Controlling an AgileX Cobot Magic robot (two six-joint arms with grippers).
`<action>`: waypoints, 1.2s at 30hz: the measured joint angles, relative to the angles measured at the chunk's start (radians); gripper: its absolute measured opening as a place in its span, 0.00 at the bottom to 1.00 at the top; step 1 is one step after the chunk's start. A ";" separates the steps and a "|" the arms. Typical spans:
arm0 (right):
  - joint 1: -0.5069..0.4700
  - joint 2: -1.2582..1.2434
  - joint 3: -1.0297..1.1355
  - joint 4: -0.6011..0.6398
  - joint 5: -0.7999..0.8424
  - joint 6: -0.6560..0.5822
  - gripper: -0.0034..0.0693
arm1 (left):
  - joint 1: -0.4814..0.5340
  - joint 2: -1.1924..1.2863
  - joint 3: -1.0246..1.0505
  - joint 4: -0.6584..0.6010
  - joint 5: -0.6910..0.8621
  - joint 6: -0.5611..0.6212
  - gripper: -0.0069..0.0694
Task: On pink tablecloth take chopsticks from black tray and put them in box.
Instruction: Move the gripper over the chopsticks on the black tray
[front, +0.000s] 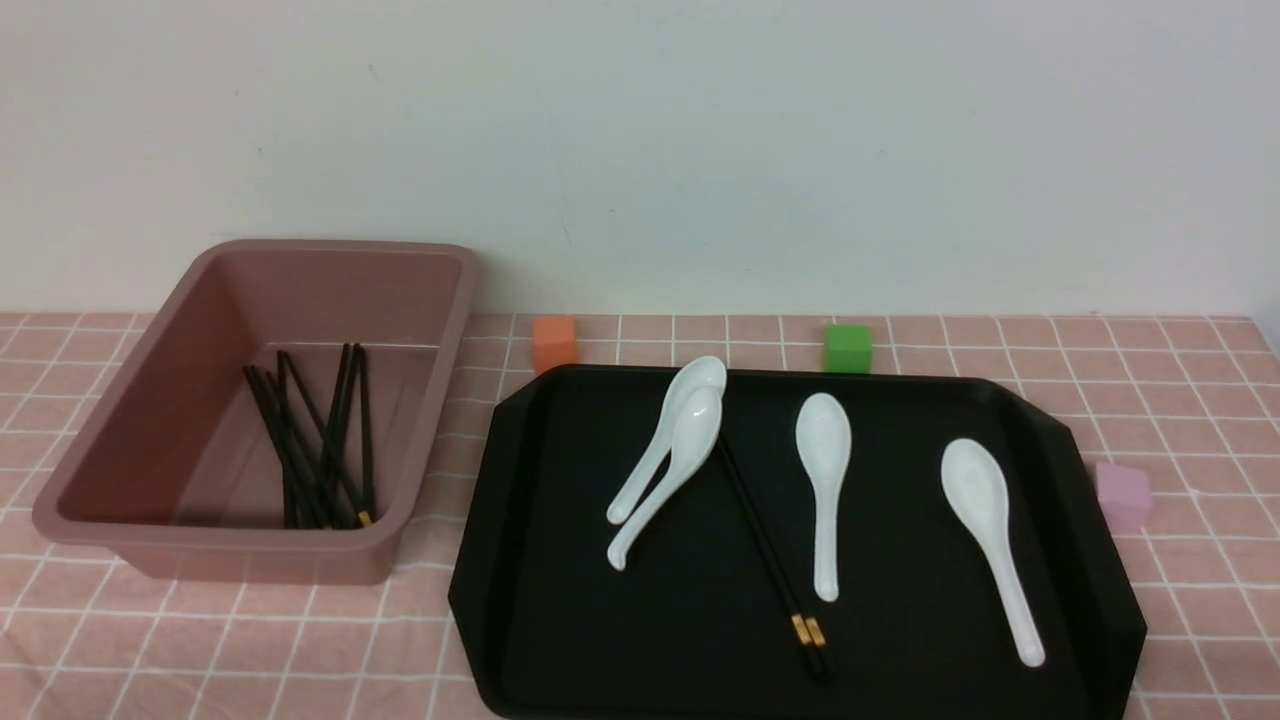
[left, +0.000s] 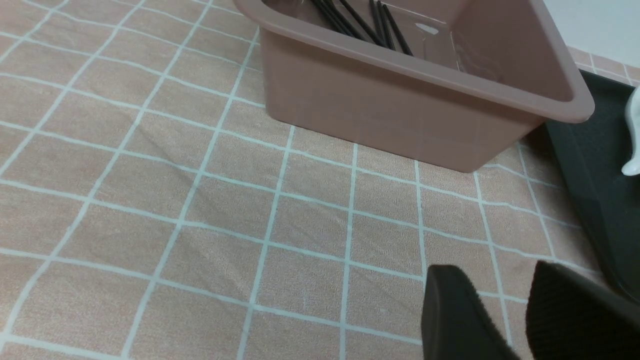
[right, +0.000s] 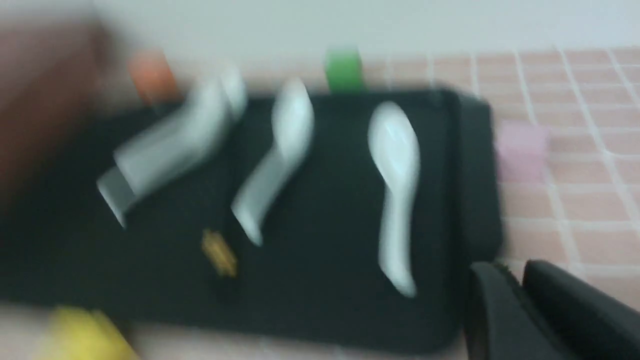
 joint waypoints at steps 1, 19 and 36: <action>0.000 0.000 0.000 0.081 -0.061 0.010 0.19 | 0.000 0.000 0.000 0.000 0.000 0.000 0.40; 0.000 0.252 -0.368 0.325 0.224 -0.035 0.20 | 0.000 0.000 0.000 0.000 0.000 0.000 0.40; 0.264 1.495 -1.192 -0.264 0.945 0.151 0.20 | 0.000 0.000 0.000 0.000 0.000 0.000 0.40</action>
